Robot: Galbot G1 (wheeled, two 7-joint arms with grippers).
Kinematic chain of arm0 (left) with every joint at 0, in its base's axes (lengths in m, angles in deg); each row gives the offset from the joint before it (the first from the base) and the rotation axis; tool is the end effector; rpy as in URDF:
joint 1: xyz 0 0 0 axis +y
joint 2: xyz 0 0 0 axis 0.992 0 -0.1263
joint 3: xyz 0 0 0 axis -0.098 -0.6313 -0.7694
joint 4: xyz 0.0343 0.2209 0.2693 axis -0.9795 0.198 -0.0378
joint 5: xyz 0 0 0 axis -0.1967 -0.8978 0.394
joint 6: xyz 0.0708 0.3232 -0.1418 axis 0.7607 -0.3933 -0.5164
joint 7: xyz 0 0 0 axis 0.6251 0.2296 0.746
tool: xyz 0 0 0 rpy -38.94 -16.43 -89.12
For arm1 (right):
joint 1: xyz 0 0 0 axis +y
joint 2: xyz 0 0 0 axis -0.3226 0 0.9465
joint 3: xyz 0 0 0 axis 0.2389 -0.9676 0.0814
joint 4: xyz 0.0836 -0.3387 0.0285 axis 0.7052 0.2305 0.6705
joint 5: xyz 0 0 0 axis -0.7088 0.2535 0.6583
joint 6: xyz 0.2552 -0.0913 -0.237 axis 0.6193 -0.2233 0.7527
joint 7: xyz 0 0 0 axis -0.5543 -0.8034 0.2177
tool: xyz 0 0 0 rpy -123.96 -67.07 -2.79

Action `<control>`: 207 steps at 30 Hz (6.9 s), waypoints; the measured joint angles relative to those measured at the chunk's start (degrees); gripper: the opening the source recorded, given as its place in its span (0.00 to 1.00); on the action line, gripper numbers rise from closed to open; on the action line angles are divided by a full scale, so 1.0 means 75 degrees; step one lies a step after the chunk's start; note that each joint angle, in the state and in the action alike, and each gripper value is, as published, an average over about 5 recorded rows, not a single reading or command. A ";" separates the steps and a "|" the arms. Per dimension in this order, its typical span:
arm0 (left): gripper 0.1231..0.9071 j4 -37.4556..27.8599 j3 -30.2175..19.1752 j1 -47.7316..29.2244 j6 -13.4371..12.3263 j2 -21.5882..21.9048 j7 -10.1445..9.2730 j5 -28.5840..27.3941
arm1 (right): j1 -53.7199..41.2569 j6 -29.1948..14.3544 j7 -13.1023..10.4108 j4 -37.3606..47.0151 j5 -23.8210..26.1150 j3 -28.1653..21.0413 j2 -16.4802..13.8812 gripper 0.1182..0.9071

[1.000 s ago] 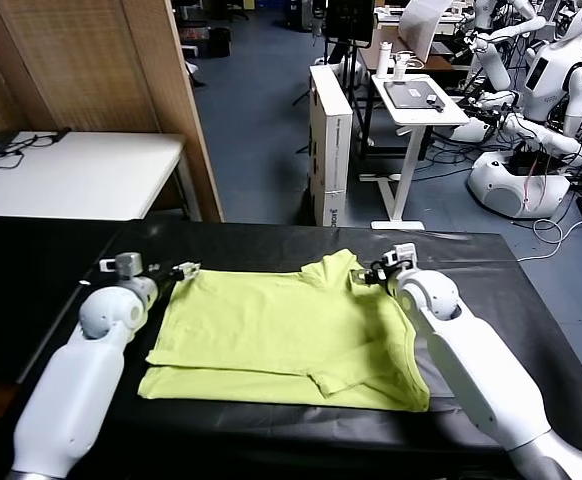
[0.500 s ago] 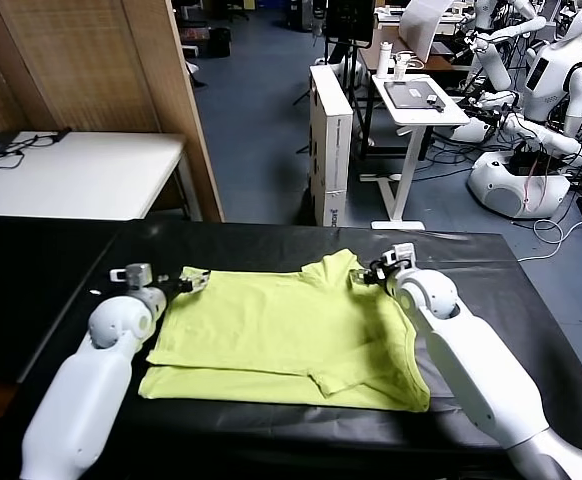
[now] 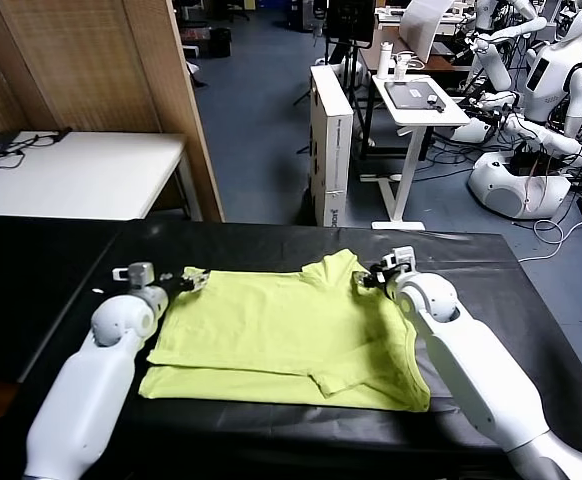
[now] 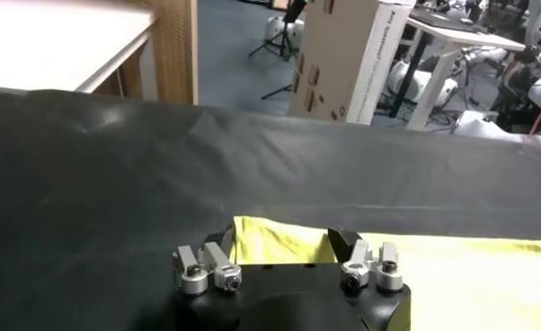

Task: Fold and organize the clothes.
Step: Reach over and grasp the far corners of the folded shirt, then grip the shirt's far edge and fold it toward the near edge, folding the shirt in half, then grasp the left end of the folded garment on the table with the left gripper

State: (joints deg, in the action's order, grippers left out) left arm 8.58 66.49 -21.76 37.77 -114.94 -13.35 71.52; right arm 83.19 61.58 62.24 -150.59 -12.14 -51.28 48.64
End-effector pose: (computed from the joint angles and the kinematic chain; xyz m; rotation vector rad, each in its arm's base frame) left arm 0.4370 0.1258 -0.2822 -0.1735 -2.5676 0.1479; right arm 0.4725 -0.0350 -0.2526 0.3151 -2.4645 0.0949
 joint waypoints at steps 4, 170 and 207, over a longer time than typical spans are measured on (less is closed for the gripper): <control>0.88 -0.0109 -0.0018 -0.0100 -0.0029 -0.0031 -0.0008 -0.0013 | -0.0001 0.0000 0.0004 0.0012 -0.0002 0.0001 -0.0003 0.65; 0.05 0.3752 0.1790 0.4038 0.0208 -0.0320 -0.0654 -0.0608 | 0.4284 -0.1093 -0.0067 -0.3076 -0.0025 0.2827 -0.0409 0.08; 1.00 0.4549 0.3242 0.5118 0.0838 0.1045 0.0108 0.2812 | 0.6508 -0.3077 0.0890 -0.5592 0.0116 0.4347 -0.1291 1.00</control>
State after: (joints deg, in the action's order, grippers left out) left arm 42.69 90.80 16.63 44.05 -107.10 -12.53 92.61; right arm 132.00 38.50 68.91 -192.53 -11.27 -18.68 38.96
